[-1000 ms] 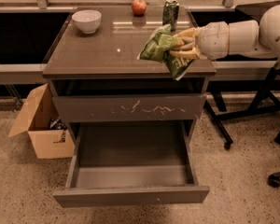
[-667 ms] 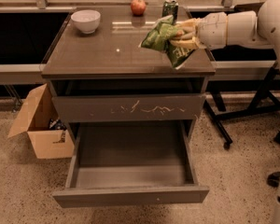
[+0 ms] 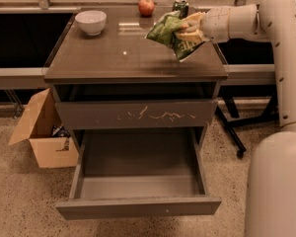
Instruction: Pick green jalapeno chip bag from middle drawer and place on counter
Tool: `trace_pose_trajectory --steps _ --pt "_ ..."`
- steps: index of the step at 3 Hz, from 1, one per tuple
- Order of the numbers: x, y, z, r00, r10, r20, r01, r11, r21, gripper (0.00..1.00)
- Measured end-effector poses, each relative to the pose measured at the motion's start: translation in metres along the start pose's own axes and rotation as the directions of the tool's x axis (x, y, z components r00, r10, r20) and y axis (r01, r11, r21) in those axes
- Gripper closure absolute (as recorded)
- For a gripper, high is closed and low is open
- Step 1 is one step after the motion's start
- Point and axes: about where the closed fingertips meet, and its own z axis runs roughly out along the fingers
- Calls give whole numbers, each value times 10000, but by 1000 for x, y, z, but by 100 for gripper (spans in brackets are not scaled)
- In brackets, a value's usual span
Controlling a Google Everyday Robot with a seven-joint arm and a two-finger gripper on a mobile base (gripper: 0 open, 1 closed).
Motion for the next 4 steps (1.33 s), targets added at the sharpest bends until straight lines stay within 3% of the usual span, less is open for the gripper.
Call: trace_pose_trajectory --steps 1,3,4 --pt "15 -12 13 9986 437 -301 -435 9990 67 53" --pt "22 -23 12 9971 606 -458 -594 9979 270 6" --pt "14 -37 -6 9986 356 -384 -327 9968 732 0"
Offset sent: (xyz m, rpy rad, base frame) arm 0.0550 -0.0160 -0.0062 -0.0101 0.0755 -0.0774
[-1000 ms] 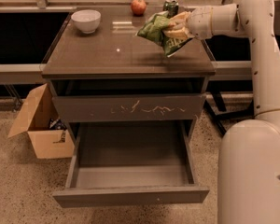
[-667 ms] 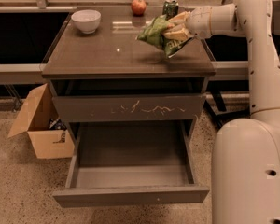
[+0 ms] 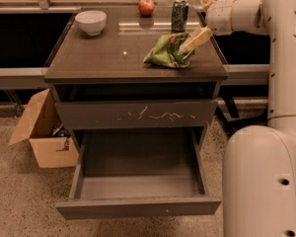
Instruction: Pick green jalapeno chip bag from middle drawer and place on counter
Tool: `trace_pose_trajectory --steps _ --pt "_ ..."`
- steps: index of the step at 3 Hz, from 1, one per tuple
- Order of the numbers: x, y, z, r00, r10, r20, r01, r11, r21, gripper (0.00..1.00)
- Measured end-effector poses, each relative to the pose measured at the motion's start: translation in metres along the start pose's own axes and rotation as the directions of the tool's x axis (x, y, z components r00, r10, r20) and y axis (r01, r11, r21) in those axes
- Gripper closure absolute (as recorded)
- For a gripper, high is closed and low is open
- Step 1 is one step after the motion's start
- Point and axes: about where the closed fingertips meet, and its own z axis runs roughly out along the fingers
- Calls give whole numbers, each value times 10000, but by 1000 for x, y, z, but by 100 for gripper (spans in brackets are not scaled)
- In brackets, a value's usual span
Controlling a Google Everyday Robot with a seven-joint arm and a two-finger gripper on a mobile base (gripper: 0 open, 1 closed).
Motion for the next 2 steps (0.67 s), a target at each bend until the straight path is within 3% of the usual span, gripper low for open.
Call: trace_pose_trajectory --steps 1,2 --pt "-16 -29 -50 9986 -388 370 341 9921 1207 0" --pt "-22 -43 -86 9965 -593 597 464 9790 1985 0"
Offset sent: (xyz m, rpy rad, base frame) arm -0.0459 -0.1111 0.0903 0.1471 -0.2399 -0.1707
